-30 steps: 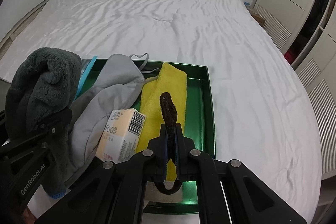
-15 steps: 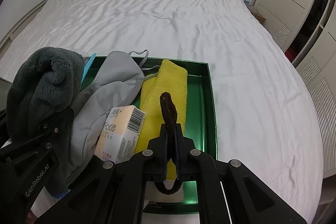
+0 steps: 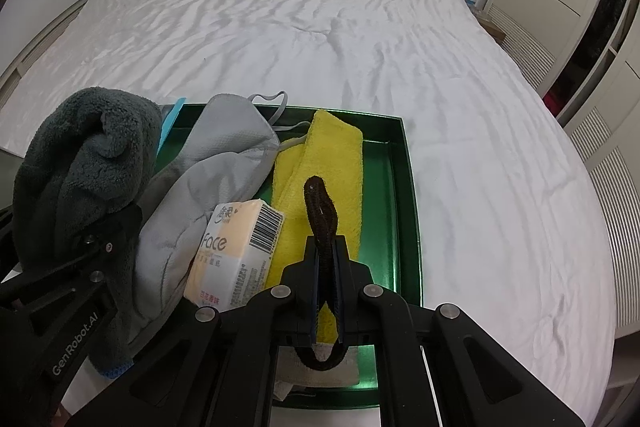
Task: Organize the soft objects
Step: 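Lower the hair tie into the tray and open the right tool, then carry the dark grey towel away from the tray and lower it onto the bed with the left tool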
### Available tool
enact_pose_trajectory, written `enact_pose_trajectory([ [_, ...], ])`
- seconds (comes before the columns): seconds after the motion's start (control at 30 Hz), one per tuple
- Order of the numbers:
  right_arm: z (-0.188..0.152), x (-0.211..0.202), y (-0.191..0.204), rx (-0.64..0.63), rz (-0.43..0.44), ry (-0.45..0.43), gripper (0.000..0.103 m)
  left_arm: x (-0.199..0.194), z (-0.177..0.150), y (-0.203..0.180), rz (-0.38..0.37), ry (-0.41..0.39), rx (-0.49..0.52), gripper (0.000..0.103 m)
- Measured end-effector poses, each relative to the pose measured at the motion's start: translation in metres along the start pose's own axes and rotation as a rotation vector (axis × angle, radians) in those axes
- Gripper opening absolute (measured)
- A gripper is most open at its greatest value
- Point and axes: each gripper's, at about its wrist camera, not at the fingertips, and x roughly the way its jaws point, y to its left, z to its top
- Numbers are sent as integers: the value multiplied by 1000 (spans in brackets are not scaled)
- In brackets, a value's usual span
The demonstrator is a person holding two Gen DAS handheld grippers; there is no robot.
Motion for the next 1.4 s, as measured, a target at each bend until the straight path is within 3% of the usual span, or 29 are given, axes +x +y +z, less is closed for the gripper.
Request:
enact_pose_trajectory([
  [0.13, 1, 2, -1, -1, -1, 5, 6, 2, 0, 0, 3, 7, -1, 33],
  [0.23, 1, 2, 0, -7, 5, 5, 12, 3, 1, 0, 0, 11, -1, 34],
  [0.3, 1, 2, 0, -1, 6, 0, 35, 4, 1, 0, -7, 14, -1, 35],
  [0.37, 1, 0, 0, 4, 11, -11, 41, 4, 1, 0, -7, 12, 2, 37],
  [0.5, 0, -3, 2, 0, 11, -16, 42, 3, 1, -1, -4, 11, 2, 40],
  [0.73, 1, -9, 0, 12, -3, -31, 48, -2, 1, -2, -1, -4, 8, 55],
  [1.4, -13, -58, -3, 65, -61, -110, 55, -38, -6, -4, -32, -89, 15, 56],
])
